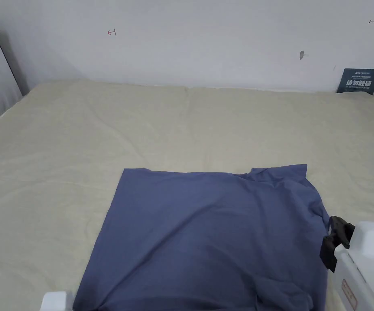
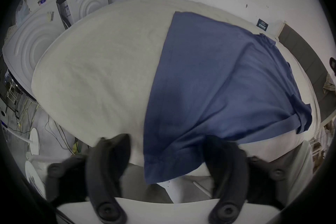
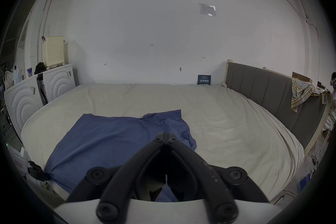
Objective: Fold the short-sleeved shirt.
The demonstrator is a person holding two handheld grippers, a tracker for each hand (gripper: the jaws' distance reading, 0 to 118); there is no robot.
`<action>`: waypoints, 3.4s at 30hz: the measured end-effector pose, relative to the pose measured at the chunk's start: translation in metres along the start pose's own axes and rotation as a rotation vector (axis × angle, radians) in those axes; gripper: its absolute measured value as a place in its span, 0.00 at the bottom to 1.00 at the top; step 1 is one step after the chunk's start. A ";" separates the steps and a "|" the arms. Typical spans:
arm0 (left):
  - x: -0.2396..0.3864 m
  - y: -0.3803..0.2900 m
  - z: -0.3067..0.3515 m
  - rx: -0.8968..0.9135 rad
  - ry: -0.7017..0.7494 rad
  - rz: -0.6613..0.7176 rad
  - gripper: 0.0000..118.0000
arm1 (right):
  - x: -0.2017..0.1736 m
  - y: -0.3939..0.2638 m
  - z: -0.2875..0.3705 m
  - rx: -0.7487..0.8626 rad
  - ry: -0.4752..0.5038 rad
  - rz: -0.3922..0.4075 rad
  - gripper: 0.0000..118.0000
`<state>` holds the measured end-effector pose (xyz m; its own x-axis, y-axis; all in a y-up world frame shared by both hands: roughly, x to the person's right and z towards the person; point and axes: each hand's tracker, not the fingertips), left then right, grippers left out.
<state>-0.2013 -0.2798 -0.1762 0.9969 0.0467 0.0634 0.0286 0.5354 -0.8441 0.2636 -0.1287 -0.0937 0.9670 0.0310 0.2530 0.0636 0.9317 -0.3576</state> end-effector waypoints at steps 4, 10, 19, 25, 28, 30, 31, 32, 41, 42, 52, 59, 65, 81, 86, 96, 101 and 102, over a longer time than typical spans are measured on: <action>0.008 -0.009 -0.012 -0.009 -0.047 0.019 0.03 | 0.003 -0.006 0.001 -0.029 -0.004 -0.004 0.03; 0.016 -0.001 0.003 0.040 -0.057 0.035 0.02 | 0.016 -0.046 -0.005 -0.221 -0.007 -0.061 0.54; 0.015 0.028 0.033 0.143 -0.098 0.057 0.02 | 0.002 -0.127 -0.013 -0.471 0.043 -0.030 0.90; 0.019 0.030 0.031 0.136 -0.097 0.045 0.02 | -0.006 -0.148 -0.025 -0.532 0.076 0.003 0.08; 0.019 0.032 0.032 0.136 -0.092 0.043 0.02 | -0.008 -0.141 -0.015 -0.493 0.077 -0.011 0.04; 0.018 0.038 0.032 0.134 -0.087 0.039 0.02 | -0.008 -0.131 -0.012 -0.466 0.085 -0.023 0.04; 0.018 0.042 0.033 0.133 -0.086 0.038 0.02 | -0.007 -0.124 -0.009 -0.449 0.078 -0.028 0.04; 0.018 0.047 0.033 0.135 -0.088 0.036 0.02 | -0.006 -0.118 -0.008 -0.433 0.075 -0.034 0.04; 0.041 0.131 0.022 0.169 -0.066 -0.074 0.02 | 0.001 -0.053 -0.053 -0.296 0.060 -0.040 0.04; 0.044 0.143 0.017 0.166 -0.065 -0.085 0.02 | 0.001 -0.047 -0.063 -0.290 0.055 -0.032 0.04; 0.065 0.225 -0.078 -0.011 -0.076 -0.159 0.02 | 0.003 -0.036 -0.175 -0.407 0.002 0.010 0.04; 0.067 0.225 -0.121 -0.091 -0.084 -0.107 0.09 | 0.006 -0.064 -0.218 -0.559 -0.016 -0.038 0.07; 0.066 0.221 -0.090 -0.005 -0.100 -0.077 1.00 | 0.015 -0.050 -0.200 -0.497 -0.035 -0.059 0.91; 0.115 0.153 0.104 0.799 -0.104 -0.134 0.86 | -0.002 0.050 -0.008 0.141 -0.037 0.033 0.80; 0.125 0.131 0.109 0.821 -0.082 -0.155 0.00 | -0.008 0.043 0.005 0.165 -0.070 0.062 0.06; 0.113 0.133 0.101 0.695 -0.136 -0.141 0.00 | 0.001 0.038 0.005 0.148 -0.059 0.024 0.01; 0.084 0.148 0.069 0.476 -0.159 -0.061 0.00 | 0.003 0.040 -0.003 0.126 -0.054 0.024 0.01; 0.076 0.152 0.060 0.435 -0.157 -0.062 0.00 | 0.004 0.040 -0.006 0.121 -0.057 0.026 0.01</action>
<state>-0.1260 -0.1449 -0.2678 0.9702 0.1120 0.2149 0.0215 0.8434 -0.5369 0.2712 -0.0938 -0.1119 0.9521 0.0728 0.2969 0.0053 0.9672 -0.2540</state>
